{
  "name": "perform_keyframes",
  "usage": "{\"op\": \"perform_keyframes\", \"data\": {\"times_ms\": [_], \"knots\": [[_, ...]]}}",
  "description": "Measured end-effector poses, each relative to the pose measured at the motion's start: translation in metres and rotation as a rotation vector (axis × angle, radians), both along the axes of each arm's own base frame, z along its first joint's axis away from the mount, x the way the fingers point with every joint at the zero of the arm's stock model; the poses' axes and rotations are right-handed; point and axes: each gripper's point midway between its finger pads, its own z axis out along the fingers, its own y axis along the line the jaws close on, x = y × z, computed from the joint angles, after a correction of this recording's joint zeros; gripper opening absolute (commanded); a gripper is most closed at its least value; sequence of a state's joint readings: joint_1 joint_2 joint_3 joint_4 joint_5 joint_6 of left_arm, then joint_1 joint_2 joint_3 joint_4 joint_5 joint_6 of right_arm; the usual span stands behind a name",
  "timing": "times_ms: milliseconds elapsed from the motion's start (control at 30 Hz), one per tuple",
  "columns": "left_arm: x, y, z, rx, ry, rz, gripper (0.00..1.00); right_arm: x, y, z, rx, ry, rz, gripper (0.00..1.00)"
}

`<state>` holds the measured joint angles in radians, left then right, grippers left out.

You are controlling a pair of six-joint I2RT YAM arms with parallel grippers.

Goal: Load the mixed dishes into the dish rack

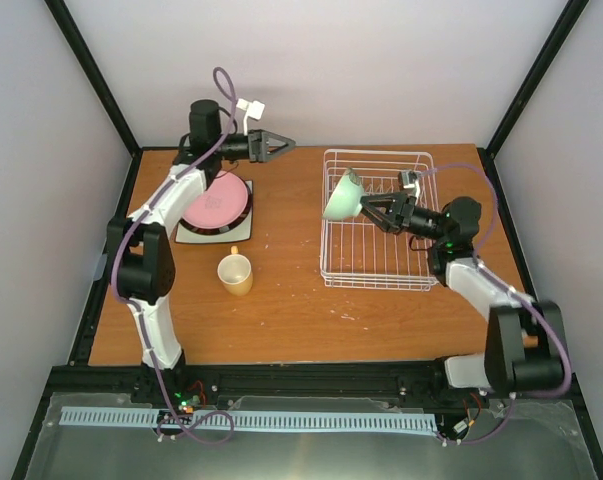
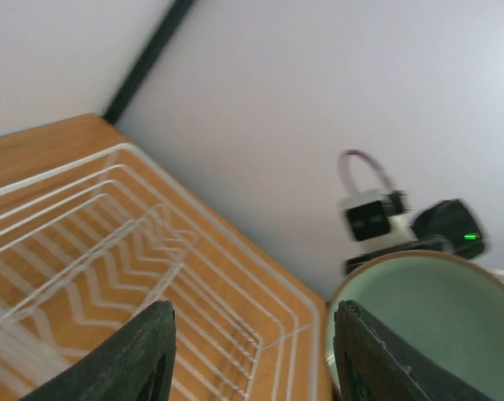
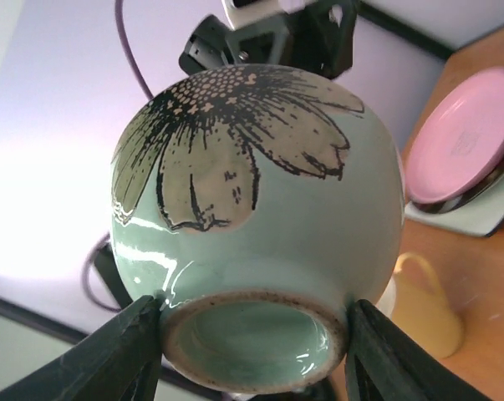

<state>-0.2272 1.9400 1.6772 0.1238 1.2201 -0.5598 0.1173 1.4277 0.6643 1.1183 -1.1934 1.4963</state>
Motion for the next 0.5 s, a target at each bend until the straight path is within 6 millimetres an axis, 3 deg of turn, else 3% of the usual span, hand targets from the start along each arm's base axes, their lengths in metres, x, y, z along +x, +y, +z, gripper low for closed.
{"op": "perform_keyframes", "data": {"times_ms": [133, 267, 400, 500], "knots": [[0.021, 0.037, -0.013, 0.064, 0.018, 0.137, 0.52, -0.002, -0.010, 0.018, -0.148, -0.112, -0.132, 0.03], [0.026, 0.070, -0.012, 0.128, 0.000, 0.242, 0.52, -0.006, -0.028, 0.033, -0.337, -0.194, -0.286, 0.03], [0.028, 0.094, -0.004, 0.227, -0.059, 0.349, 0.52, -0.008, -0.053, 0.019, -0.579, -0.159, -0.408, 0.03], [0.028, 0.104, -0.003, 0.322, -0.106, 0.416, 0.52, -0.006, -0.080, -0.009, -0.791, -0.060, -0.486, 0.03]]}}
